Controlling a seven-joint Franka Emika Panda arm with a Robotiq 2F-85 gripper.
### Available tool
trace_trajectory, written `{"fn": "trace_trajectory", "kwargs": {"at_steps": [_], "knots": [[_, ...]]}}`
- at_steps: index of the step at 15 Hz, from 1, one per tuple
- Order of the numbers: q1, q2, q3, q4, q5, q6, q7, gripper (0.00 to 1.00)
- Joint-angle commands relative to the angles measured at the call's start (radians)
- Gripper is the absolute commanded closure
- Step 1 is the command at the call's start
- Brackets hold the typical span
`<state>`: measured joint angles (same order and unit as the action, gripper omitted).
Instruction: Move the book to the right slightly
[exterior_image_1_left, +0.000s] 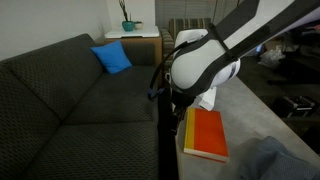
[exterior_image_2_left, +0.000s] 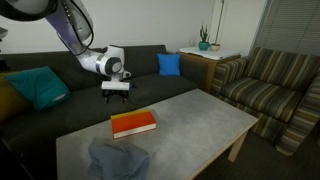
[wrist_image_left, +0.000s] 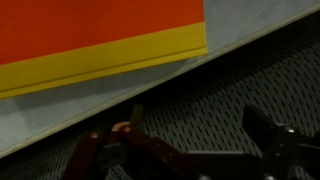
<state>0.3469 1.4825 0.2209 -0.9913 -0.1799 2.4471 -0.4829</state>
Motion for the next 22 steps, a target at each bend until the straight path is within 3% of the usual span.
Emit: {"fn": "trace_trajectory", "kwargs": {"at_steps": [1, 7, 9, 11, 13, 16, 22], "knots": [[-0.006, -0.013, 0.008, -0.036, -0.017, 0.108, -0.027, 0.0], [-0.208, 0.002, 0.228, -0.295, 0.142, 0.53, -0.269, 0.0], [-0.292, 0.008, 0.312, -0.383, 0.215, 0.587, -0.391, 0.0], [-0.343, 0.014, 0.351, -0.429, 0.284, 0.584, -0.485, 0.0], [-0.335, 0.015, 0.324, -0.421, 0.336, 0.535, -0.522, 0.0], [-0.257, 0.015, 0.218, -0.358, 0.359, 0.419, -0.467, 0.0], [-0.163, 0.008, 0.114, -0.287, 0.405, 0.227, -0.454, 0.0]]}}
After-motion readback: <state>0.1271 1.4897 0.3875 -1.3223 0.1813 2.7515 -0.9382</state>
